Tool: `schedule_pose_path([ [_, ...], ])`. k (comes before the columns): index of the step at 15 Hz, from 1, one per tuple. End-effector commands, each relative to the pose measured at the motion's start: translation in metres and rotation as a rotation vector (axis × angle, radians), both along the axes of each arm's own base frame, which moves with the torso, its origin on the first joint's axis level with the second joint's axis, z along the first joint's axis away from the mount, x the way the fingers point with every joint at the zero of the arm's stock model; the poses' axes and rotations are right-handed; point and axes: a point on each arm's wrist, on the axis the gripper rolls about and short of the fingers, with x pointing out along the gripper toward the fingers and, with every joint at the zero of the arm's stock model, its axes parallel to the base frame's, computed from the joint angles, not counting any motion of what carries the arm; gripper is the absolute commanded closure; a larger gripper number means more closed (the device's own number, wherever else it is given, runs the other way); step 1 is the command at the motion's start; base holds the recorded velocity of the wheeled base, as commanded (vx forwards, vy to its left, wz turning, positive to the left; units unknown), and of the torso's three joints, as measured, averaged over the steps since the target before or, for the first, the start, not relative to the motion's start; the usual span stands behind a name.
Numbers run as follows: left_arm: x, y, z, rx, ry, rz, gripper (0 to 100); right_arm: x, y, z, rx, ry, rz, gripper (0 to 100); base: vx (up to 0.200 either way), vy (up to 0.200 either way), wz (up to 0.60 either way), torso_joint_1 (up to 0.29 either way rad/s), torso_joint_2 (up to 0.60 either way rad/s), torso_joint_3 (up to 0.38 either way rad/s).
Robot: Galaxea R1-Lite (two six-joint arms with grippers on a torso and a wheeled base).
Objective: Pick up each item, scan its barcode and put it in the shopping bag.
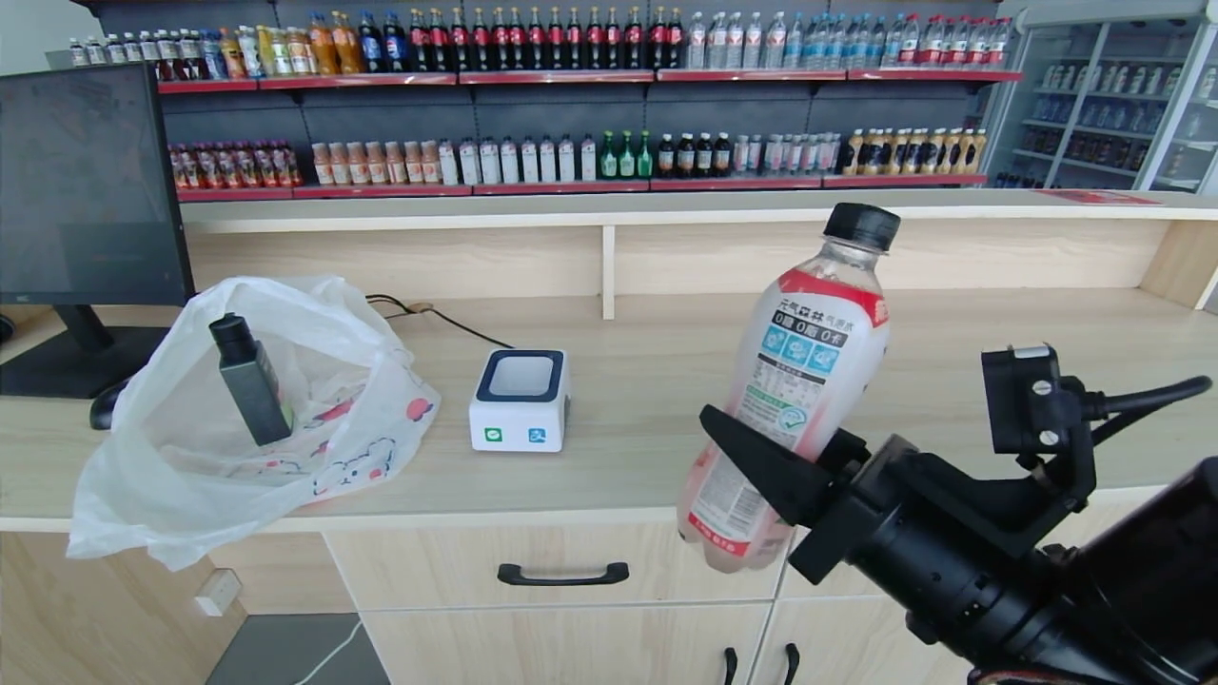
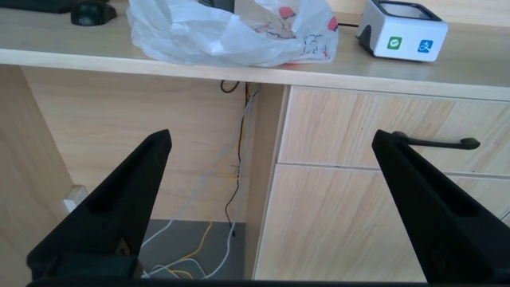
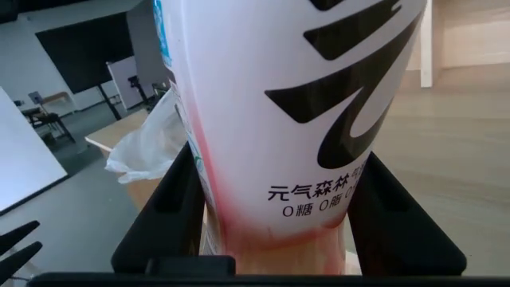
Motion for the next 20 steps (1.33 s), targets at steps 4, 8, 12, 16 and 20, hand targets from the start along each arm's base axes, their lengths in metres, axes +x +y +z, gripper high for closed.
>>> schedule_pose_path([
  [4,0.0,0.0,0.0,0.0,-0.001,0.0,0,-0.004,0.003,0.002,0.06,0.048,0.159,100,0.0,0.0,0.0,0.0,0.0,0.0],
  [8,0.0,0.0,0.0,-0.002,-0.002,0.0,0,-0.009,-0.001,0.016,0.146,0.059,0.214,100,0.0,0.0,0.0,0.0,0.0,0.0],
  [12,0.0,0.0,0.0,0.0,-0.001,0.0,0,-0.014,-0.006,0.023,0.173,0.045,0.223,100,0.0,0.0,0.0,0.0,0.0,0.0],
  [16,0.0,0.0,0.0,0.0,-0.002,0.0,0,-0.018,-0.011,0.031,0.226,0.049,0.237,100,0.0,0.0,0.0,0.0,0.0,0.0],
  [20,0.0,0.0,0.0,0.0,-0.002,0.0,0,-0.023,-0.007,0.033,0.227,0.044,0.264,100,0.0,0.0,0.0,0.0,0.0,0.0],
])
